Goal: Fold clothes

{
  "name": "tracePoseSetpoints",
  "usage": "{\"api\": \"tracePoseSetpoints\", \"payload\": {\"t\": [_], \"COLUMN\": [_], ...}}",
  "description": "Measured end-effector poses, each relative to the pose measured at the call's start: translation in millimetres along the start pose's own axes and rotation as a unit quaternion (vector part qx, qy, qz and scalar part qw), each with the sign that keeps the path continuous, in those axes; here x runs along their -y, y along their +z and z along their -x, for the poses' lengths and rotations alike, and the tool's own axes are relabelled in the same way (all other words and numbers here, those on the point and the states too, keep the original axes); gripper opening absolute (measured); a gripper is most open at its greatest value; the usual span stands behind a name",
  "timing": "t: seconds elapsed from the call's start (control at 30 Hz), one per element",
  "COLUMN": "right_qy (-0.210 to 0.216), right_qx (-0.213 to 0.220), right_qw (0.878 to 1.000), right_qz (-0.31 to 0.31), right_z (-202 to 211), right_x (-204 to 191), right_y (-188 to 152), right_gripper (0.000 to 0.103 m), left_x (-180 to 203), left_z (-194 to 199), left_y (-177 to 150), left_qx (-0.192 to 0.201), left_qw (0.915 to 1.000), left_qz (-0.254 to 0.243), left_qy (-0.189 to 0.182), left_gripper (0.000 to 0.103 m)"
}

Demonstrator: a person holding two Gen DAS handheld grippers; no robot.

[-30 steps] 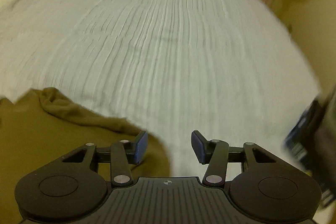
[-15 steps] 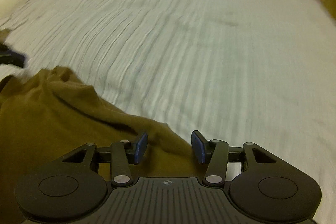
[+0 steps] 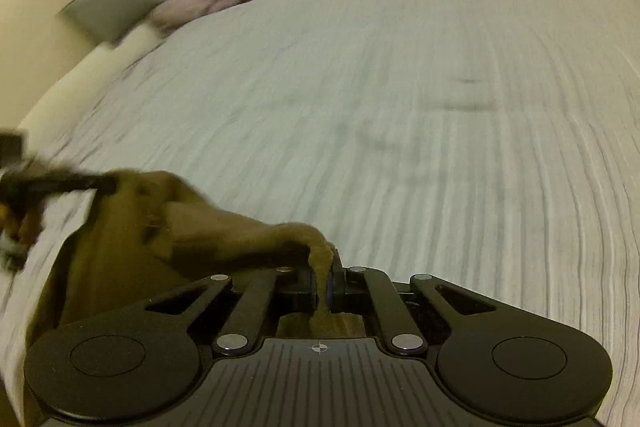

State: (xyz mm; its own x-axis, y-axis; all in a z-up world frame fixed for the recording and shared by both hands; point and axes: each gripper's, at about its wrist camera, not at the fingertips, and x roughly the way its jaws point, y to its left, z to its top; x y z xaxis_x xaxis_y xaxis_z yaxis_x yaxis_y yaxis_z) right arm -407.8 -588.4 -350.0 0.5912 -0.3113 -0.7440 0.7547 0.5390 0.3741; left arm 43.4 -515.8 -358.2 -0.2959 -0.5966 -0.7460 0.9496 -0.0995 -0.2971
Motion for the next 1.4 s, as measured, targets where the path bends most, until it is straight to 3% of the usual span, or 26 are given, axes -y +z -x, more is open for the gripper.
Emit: {"api": "tracePoseSetpoints", "payload": {"t": [0.03,0.07,0.1,0.17,0.27,0.33,0.43,0.47,0.53,0.57,0.67,0.73,0.83,1.0,1.17,1.3,1.4], "right_qy": [-0.013,-0.035,-0.068,-0.102,-0.141,-0.097,-0.02,-0.012,-0.039,-0.074,-0.162,-0.213,-0.2,-0.202,-0.179,-0.165,-0.161], "right_qx": [-0.017,-0.042,-0.054,-0.027,0.028,0.018,-0.03,-0.053,-0.073,-0.065,0.001,0.052,0.079,0.046,0.008,-0.025,-0.036], "right_qw": [0.999,0.995,0.99,0.987,0.988,0.995,0.999,0.998,0.996,0.995,0.986,0.974,0.973,0.972,0.969,0.966,0.963], "right_qz": [-0.037,-0.078,-0.112,-0.124,-0.058,-0.024,0.01,0.02,0.032,0.026,-0.028,-0.062,-0.082,-0.11,-0.17,-0.199,-0.211], "right_z": [-14.3,-29.0,-38.3,-34.7,-11.7,-4.6,-12.7,-24.7,-47.8,-55.3,-39.9,-15.8,26.7,81.8,131.4,155.7,169.8], "right_x": [11.5,23.5,32.2,31.0,5.0,-7.5,-17.8,-20.0,-19.0,-12.5,4.5,11.9,17.1,2.7,-30.3,-55.0,-69.0], "right_y": [-0.6,-2.4,-4.7,-6.8,-10.8,-14.2,-19.9,-21.5,-23.0,-22.7,-19.2,-16.2,-24.9,-70.8,-124.7,-166.2,-185.1], "right_gripper": [0.01,0.03,0.033,0.033,0.034,0.034,0.033,0.033,0.033,0.033,0.034,0.034,0.034,0.034,0.034,0.034,0.034], "left_x": [-3.1,-5.2,-4.6,0.7,3.0,7.5,26.0,31.8,42.4,43.2,21.2,7.2,1.8,40.5,93.2,127.5,135.7], "left_z": [-17.0,-31.7,-37.6,-30.6,-6.7,2.5,-14.3,-22.1,-44.3,-51.6,-26.5,3.2,49.9,117.6,206.4,261.8,272.2], "left_y": [-2.4,-4.8,-6.3,-7.1,-7.6,-5.8,-9.1,-11.1,-17.8,-20.0,-17.0,-13.9,-24.9,-90.9,-191.8,-272.8,-305.5], "left_qx": [-0.027,-0.051,-0.056,-0.024,0.034,0.036,-0.028,-0.046,-0.068,-0.071,-0.008,0.033,0.047,0.01,-0.052,-0.074,-0.072], "left_qw": [0.9993,0.9973,0.996,0.9963,0.991,0.9937,0.9983,0.9975,0.9976,0.9972,0.9968,0.9918,0.9864,0.9833,0.9758,0.9601,0.9433], "left_qz": [0.001,0.003,0.007,0.019,0.048,0.068,0.042,0.029,-0.012,-0.02,0.048,0.087,0.11,0.145,0.196,0.264,0.322], "left_qy": [0.027,0.053,0.069,0.081,0.12,0.082,-0.029,-0.045,-0.01,0.012,0.064,0.088,0.113,0.11,0.083,0.055,0.038], "left_gripper": [0.01,0.013,0.016,0.017,0.017,0.017,0.014,0.014,0.014,0.012,0.007,0.019,0.023,0.028,0.037,0.047,0.051]}}
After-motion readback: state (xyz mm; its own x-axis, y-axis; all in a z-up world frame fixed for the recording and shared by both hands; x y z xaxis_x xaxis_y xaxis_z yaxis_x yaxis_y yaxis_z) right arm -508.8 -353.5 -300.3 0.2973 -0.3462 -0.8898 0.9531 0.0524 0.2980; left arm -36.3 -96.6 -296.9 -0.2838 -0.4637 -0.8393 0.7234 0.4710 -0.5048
